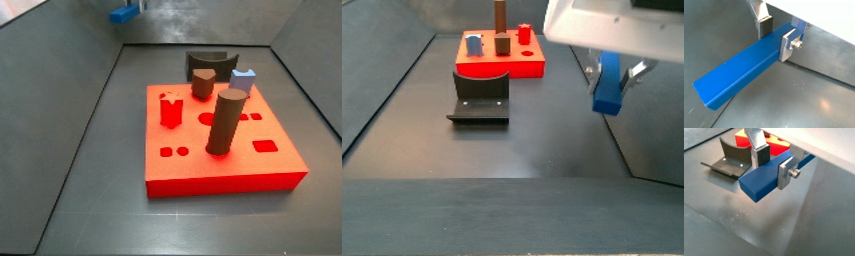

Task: Pick up the rectangle object. Move up. Place the rectangle object on the fixture. Regrasp the rectangle object. Move to above the board. Insert the rectangle object.
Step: Place the rectangle object on the fixture.

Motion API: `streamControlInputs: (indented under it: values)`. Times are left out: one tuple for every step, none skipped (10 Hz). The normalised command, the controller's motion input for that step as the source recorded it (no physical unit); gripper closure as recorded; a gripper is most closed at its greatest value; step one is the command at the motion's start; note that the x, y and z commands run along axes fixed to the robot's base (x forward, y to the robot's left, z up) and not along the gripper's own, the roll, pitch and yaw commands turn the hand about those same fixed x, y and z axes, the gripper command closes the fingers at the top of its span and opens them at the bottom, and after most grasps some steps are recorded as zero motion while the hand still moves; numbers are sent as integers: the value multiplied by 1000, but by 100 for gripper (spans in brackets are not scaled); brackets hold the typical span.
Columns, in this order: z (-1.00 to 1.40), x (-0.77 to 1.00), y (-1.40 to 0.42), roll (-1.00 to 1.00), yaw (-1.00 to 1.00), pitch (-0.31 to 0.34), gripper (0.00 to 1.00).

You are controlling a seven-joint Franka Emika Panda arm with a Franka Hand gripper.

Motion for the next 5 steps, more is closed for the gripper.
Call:
streamControlInputs:
  values:
    - [731, -29, -1, 89, 12, 110, 100]
    - [596, -22, -3, 84, 14, 107, 100]
    - [525, -20, -1, 84, 13, 107, 100]
    - [381, -15, 1, 75, 12, 108, 100]
    - [268, -11, 7, 68, 10, 108, 100]
